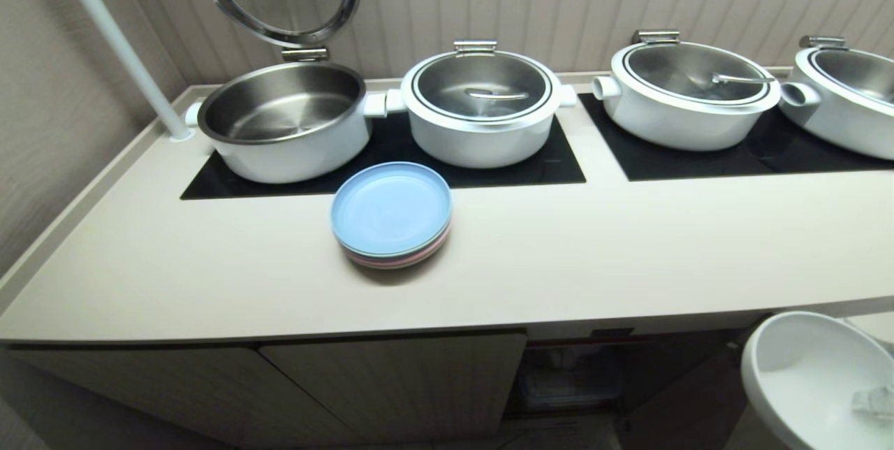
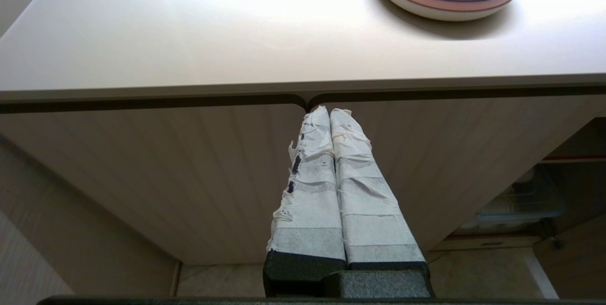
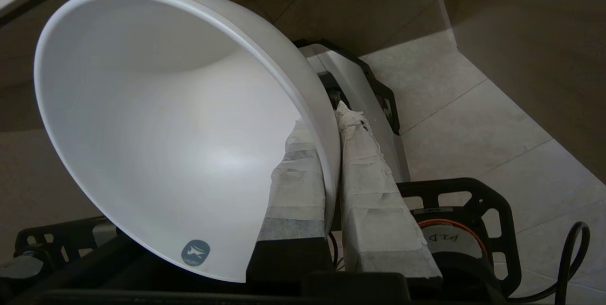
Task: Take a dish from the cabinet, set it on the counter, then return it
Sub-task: Put it back into the cabinet
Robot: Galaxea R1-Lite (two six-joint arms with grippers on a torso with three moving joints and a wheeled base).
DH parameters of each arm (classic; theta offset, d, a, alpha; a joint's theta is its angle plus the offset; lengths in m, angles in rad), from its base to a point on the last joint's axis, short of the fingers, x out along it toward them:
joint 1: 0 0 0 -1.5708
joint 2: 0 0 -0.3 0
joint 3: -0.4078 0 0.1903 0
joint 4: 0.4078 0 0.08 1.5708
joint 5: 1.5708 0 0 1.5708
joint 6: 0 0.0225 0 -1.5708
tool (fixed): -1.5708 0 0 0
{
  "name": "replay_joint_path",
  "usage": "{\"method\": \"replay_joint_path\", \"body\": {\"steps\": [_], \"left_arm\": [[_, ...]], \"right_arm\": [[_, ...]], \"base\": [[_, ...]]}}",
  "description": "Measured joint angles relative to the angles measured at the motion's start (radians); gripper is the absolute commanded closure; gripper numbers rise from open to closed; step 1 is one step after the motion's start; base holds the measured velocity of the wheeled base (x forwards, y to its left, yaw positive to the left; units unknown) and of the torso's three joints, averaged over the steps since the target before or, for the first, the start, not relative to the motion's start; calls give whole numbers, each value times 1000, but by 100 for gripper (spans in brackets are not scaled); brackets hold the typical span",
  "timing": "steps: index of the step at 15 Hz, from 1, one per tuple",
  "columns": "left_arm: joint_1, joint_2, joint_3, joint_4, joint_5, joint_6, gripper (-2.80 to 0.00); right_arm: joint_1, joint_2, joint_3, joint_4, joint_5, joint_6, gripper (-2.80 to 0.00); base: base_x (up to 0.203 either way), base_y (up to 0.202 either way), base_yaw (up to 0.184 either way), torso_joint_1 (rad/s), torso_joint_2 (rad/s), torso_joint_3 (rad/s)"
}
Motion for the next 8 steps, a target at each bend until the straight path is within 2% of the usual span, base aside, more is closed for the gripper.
{"method": "replay_joint_path", "body": {"steps": [8], "left_arm": [[0,0,0,0,0,0,0]], "right_arm": [[-7,-180,153,0,4,-5,0]], "base": [[0,0,0,0,0,0]]}}
